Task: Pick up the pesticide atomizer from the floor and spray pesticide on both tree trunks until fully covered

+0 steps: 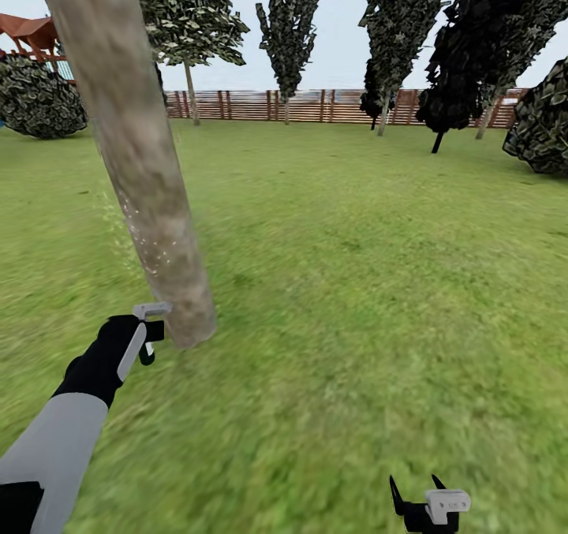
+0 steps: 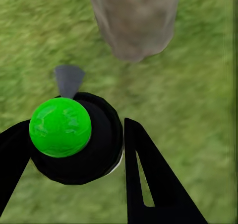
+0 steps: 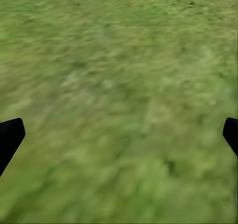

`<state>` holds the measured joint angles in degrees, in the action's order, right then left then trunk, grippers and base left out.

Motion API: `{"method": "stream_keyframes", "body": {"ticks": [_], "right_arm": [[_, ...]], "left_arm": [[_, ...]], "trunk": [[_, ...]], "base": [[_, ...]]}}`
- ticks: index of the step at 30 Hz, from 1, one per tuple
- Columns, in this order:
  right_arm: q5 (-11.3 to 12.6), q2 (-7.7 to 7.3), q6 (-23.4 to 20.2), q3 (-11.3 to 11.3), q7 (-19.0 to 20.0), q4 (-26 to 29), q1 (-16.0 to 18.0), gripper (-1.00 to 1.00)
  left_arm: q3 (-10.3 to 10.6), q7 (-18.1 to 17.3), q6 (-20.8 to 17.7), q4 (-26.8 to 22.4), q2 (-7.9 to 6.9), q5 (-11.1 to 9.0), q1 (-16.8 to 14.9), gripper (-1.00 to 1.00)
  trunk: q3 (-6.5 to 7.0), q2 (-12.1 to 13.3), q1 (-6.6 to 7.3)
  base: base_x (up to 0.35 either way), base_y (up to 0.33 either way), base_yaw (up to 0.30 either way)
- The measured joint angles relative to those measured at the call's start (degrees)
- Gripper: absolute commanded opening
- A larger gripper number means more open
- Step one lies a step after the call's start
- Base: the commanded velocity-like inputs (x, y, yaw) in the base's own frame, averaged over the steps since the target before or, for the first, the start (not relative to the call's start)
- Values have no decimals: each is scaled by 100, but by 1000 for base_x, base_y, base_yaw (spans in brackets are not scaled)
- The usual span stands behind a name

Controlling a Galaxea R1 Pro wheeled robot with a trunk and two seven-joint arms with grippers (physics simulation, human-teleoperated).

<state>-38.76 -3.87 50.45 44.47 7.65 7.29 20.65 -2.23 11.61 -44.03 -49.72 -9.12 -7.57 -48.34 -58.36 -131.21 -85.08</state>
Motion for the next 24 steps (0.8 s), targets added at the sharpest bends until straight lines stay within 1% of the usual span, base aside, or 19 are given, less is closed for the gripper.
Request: {"method": "stream_keyframes", "body": {"ticks": [4,6,9,16,20,22,24], "right_arm": [[0,0,0,0,0,0,0,100],[0,0,0,0,0,0,0,100],[0,0,0,0,0,0,0,100],[0,0,0,0,0,0,0,100],[0,0,0,0,0,0,0,100],[0,0,0,0,0,0,0,100],[0,0,0,0,0,0,0,100]], "left_arm": [[-5,7,0,-1,-1,-3,35,-100],[-6,7,0,4,-2,-6,47,-100],[-6,39,0,170,-2,-4,67,-100],[-6,73,7,289,-2,-2,70,-100],[-6,77,8,309,-2,4,70,-100],[-6,78,12,415,-2,2,71,-100],[-6,78,151,521,-2,5,72,-100]], "trunk": [[0,0,0],[0,0,0],[0,0,0],[0,0,0],[0,0,0],[0,0,0],[0,0,0]], "base": [[230,-207,38],[221,-207,242],[216,-207,270],[220,-207,257],[229,-207,40],[229,-207,3],[230,-207,1]]}}
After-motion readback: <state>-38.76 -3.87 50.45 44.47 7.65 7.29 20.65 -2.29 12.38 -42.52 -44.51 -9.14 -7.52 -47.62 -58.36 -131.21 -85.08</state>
